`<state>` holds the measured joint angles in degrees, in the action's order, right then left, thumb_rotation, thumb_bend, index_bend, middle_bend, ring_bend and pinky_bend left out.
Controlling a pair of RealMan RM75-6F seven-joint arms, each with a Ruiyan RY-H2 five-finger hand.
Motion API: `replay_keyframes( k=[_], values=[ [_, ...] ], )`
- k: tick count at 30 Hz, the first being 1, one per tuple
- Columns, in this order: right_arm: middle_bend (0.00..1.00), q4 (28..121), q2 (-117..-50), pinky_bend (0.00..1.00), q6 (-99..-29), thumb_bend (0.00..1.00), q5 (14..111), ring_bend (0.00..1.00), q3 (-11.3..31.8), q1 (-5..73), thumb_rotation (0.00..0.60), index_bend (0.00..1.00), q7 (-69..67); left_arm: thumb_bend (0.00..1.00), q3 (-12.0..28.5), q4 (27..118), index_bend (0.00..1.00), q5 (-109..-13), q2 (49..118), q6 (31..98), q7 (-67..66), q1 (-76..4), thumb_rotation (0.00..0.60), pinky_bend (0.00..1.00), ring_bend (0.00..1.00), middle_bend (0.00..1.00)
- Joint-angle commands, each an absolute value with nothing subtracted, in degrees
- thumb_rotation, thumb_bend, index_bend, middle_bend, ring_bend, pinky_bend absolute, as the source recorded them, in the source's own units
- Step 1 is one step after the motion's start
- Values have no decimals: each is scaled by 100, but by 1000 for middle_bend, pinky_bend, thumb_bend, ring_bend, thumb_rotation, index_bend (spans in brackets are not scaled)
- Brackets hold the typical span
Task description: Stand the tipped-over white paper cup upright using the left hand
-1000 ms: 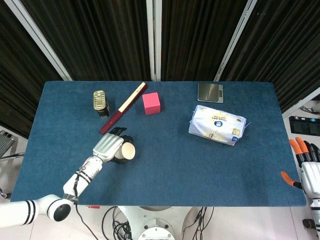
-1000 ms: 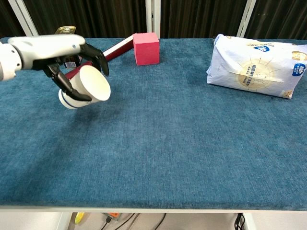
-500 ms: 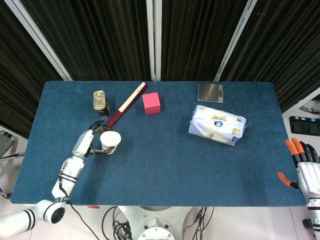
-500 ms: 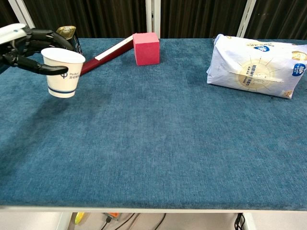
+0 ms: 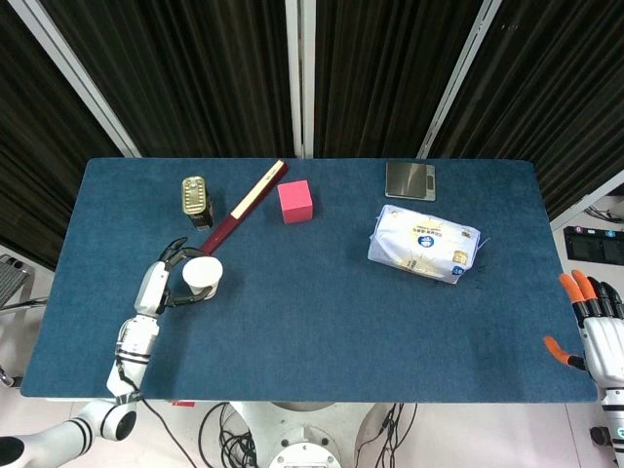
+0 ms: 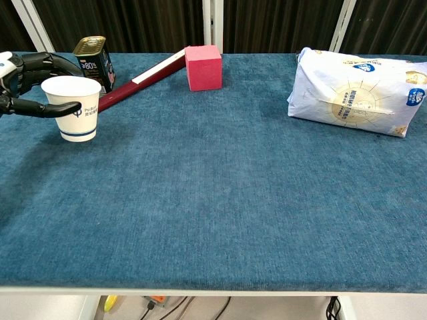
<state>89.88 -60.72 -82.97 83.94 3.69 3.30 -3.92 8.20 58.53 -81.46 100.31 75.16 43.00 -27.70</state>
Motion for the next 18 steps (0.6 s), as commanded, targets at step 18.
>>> replay_keyframes(
  k=[18],
  values=[
    [0,9130,-6003,0,-8330,179,8226,0,389,256,600,0,-158,181,679,5354,148,-8474,10218,7661,4771,-2640,600,136,63,251]
  ],
)
